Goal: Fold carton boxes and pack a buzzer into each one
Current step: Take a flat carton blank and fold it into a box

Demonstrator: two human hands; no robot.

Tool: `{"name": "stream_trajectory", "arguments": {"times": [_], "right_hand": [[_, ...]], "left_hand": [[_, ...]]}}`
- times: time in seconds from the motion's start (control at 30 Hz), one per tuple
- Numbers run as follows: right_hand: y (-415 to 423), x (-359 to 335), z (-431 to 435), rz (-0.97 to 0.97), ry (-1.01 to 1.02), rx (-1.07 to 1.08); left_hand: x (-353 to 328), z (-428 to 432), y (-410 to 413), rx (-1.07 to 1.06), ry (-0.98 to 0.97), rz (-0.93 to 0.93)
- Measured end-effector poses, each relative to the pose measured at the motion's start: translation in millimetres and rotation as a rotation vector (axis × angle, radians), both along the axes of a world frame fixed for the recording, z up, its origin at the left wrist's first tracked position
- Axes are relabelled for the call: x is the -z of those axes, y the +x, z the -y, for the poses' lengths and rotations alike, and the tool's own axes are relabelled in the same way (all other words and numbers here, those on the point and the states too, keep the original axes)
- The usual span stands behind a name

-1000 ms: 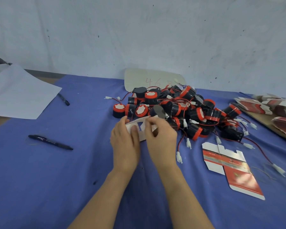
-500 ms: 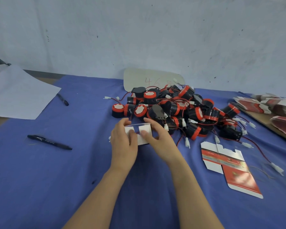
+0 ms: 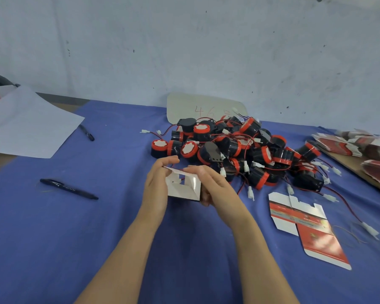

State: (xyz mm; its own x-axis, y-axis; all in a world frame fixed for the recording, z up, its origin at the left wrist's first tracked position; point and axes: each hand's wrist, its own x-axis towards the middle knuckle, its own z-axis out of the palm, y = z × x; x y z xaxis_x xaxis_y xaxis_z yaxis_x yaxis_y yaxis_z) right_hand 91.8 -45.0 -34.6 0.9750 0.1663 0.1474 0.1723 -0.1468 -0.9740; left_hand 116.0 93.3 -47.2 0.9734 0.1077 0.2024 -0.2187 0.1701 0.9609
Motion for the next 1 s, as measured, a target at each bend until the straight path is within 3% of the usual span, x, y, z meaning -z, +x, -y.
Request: {"name": "stream_trajectory", "arguments": {"times": [0.2, 0.5, 0.67, 0.87, 1.0], "right_hand": [[3.2, 1.4, -3.5, 0.053, -0.191, 0.081], [11.4, 12.8, -10.0, 0.175, -0.397, 0.296], [12.4, 16.3, -8.6, 0.209, -0.496, 0.314], [14.3, 16.9, -4.6, 0.181, -0.460, 0.299], [15.2, 20.9, -10.3, 0.226, -0.546, 0.403]], "left_hand": [[-3.4, 3.0, -5.1, 0.059, -0.093, -0.033], [1.6, 12.1, -3.7, 0.073, -0.028, -0.012], [8.5, 14.3, -0.3, 0.078, -0.022, -0.002], [12.1, 17.8, -0.5, 0.078, 0.010, 0.025], [14.9, 20.6, -1.4, 0.072, 0.045, 0.055]]}}
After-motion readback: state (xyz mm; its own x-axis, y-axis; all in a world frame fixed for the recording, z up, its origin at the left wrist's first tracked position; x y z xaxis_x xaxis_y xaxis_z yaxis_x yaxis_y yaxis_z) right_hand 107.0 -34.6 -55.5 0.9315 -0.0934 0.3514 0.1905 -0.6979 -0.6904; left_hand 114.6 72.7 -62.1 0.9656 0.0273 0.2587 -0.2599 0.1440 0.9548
